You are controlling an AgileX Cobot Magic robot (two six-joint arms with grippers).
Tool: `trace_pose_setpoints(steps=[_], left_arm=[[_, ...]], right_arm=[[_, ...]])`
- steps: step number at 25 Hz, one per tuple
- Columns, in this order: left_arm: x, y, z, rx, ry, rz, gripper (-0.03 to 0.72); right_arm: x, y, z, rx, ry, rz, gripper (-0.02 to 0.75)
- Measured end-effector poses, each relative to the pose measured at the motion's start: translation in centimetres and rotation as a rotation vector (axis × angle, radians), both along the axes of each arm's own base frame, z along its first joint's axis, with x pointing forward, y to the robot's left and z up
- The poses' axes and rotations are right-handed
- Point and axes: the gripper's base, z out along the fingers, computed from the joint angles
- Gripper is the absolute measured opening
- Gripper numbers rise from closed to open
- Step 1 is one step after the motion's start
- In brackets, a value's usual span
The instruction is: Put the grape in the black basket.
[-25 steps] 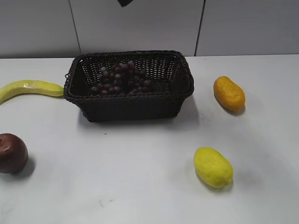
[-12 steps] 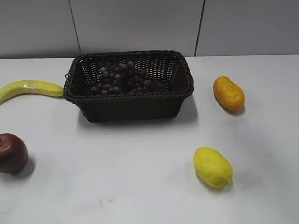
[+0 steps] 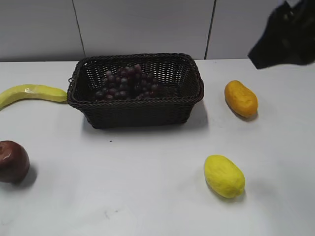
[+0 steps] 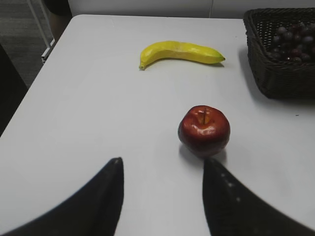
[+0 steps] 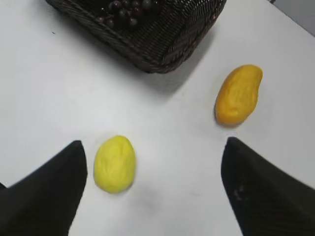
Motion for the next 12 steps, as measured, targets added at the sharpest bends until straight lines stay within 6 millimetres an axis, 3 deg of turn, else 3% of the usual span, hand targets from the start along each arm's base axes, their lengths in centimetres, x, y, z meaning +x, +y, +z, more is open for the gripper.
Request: trace_pose_setpoints(steps=[6,12], left_arm=[[0.0,0.0,0.0,0.0,0.0,0.0,0.489],[0.0,0.0,0.0,0.0,0.0,0.0,0.489]], right_arm=[[-3.8,-3.5,-1.8,0.023,-0.001,-0.116,0.661],[-6.5,-8.3,-2.3,0.08,-0.056,-0.325,0.661]])
